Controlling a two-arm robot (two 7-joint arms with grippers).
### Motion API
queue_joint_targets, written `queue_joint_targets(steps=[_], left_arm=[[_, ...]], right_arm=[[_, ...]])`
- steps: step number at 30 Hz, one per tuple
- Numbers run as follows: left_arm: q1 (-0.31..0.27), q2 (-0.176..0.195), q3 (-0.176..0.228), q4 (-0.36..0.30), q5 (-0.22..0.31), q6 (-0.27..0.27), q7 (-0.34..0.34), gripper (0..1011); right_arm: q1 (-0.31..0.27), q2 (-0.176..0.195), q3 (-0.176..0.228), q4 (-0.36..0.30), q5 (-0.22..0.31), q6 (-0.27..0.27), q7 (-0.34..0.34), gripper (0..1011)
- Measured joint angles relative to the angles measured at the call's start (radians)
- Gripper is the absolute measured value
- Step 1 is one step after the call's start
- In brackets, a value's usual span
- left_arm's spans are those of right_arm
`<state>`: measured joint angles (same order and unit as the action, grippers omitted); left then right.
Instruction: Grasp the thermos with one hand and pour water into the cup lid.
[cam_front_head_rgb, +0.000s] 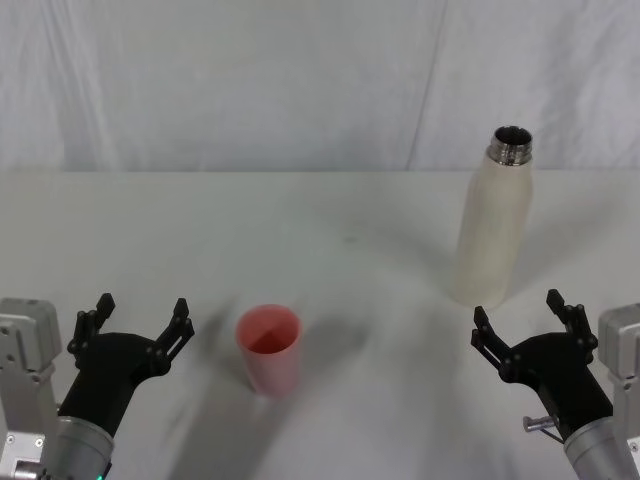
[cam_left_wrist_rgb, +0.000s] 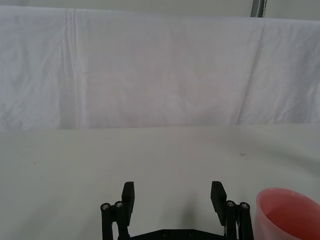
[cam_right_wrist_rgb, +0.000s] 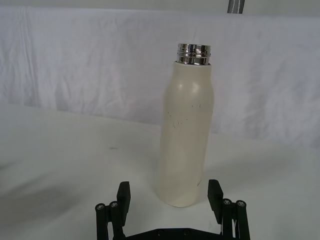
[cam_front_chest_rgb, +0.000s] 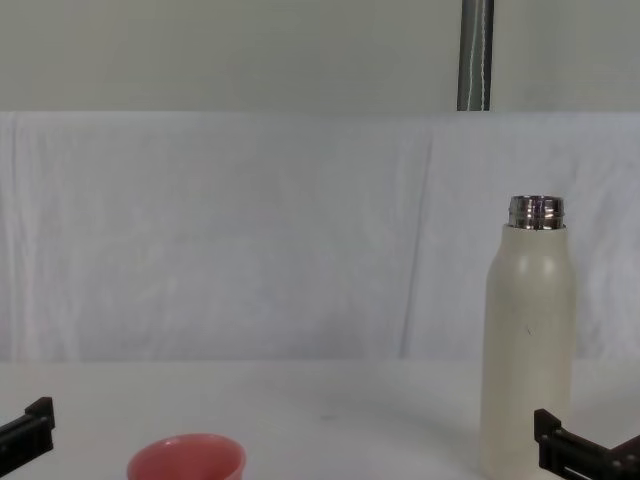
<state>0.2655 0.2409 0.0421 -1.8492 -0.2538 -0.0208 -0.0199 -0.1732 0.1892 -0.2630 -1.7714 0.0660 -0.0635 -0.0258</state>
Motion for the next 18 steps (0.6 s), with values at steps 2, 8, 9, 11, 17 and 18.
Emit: queue_joint_targets(steps=[2, 8, 9, 11, 17, 18], left_arm=[[0.0, 0.0, 0.0, 0.0, 0.0, 0.0, 0.0, 1001], [0.0, 0.0, 0.0, 0.0, 0.0, 0.0, 0.0, 1001], [0.0, 0.0, 0.0, 0.0, 0.0, 0.0, 0.0, 1001], [0.0, 0.0, 0.0, 0.0, 0.0, 0.0, 0.0, 1001], [0.0, 0.0, 0.0, 0.0, 0.0, 0.0, 0.0, 1001], [0.0, 0.0, 0.0, 0.0, 0.0, 0.0, 0.0, 1001]], right_arm=[[0.0, 0.0, 0.0, 0.0, 0.0, 0.0, 0.0, 1001], [0.0, 0.0, 0.0, 0.0, 0.0, 0.0, 0.0, 1001], [0.0, 0.0, 0.0, 0.0, 0.0, 0.0, 0.0, 1001], [0.0, 0.0, 0.0, 0.0, 0.0, 0.0, 0.0, 1001], [0.0, 0.0, 0.0, 0.0, 0.0, 0.0, 0.0, 1001], [0.0, 0.0, 0.0, 0.0, 0.0, 0.0, 0.0, 1001]])
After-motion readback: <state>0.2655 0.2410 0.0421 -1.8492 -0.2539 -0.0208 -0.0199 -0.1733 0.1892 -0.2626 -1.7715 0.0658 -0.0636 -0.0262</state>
